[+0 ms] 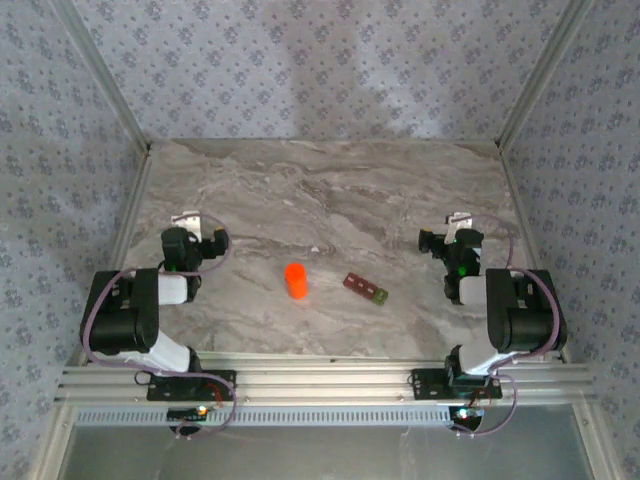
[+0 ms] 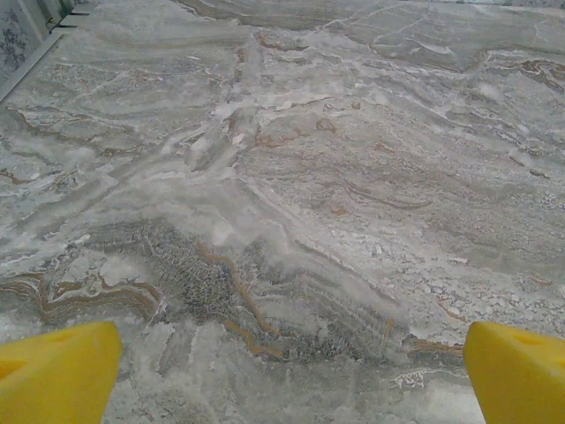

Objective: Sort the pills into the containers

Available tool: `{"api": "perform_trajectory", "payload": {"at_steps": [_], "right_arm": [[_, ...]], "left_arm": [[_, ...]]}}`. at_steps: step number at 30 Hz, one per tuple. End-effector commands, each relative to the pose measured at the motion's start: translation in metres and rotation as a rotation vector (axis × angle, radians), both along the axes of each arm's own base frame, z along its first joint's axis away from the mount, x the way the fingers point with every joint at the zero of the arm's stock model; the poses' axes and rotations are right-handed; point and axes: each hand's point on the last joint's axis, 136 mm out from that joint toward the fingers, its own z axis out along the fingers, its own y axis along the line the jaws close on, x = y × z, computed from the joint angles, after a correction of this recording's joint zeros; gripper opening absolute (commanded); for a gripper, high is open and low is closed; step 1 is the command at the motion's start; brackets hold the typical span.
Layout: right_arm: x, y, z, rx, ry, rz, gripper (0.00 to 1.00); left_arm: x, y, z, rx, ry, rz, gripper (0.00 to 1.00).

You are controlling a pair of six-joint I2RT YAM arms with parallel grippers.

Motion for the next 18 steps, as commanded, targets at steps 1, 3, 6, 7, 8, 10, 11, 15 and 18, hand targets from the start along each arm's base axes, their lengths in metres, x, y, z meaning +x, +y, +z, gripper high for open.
{"api": "perform_trajectory", "payload": {"at_steps": [1,3,6,7,8,10,11,15,18], "right_arm": [[0.0094,0.0022,0.0105,-0.019,-0.034,0.013,1.0],[0.0095,0.0017,0.0109,-0.018,-0.035,0.011,1.0],[0.0094,0.002,0.0106,-0.019,-0.034,0.012,1.0],[0.0095,0.0023,0.0107,-0.019,-0.035,0.013,1.0],[0.0095,0.0026,0.0107,-0.019,-0.035,0.015,1.0],[0.0097,0.0024,0.0104,-0.014,-0.032,0.016,1.0],[0.0096,0.0023,0.0104,-0.015,-0.032,0.016,1.0],[0.0093,0.0022,0.0107,-0.008,-0.037,0.017,1.0],[0.0058,-0.0025,0.0106,0.014,-0.049,-0.003,1.0]], "left_arm": [[0.0086,0.0042,0.0101,0.005,-0.036,0.008,1.0],[0.0082,0.0057,0.0098,0.006,-0.035,0.018,1.0],[0.0085,0.006,0.0097,0.008,-0.034,0.019,1.0],[0.0085,0.006,0.0093,0.007,-0.033,0.019,1.0],[0.0084,0.0064,0.0097,0.007,-0.034,0.021,1.0],[0.0087,0.0061,0.0101,0.005,-0.035,0.02,1.0],[0.0086,0.0054,0.0098,0.004,-0.035,0.017,1.0],[0.0082,0.0053,0.0101,0.007,-0.037,0.016,1.0],[0.0062,0.001,0.0135,0.007,-0.054,-0.012,0.99]]}}
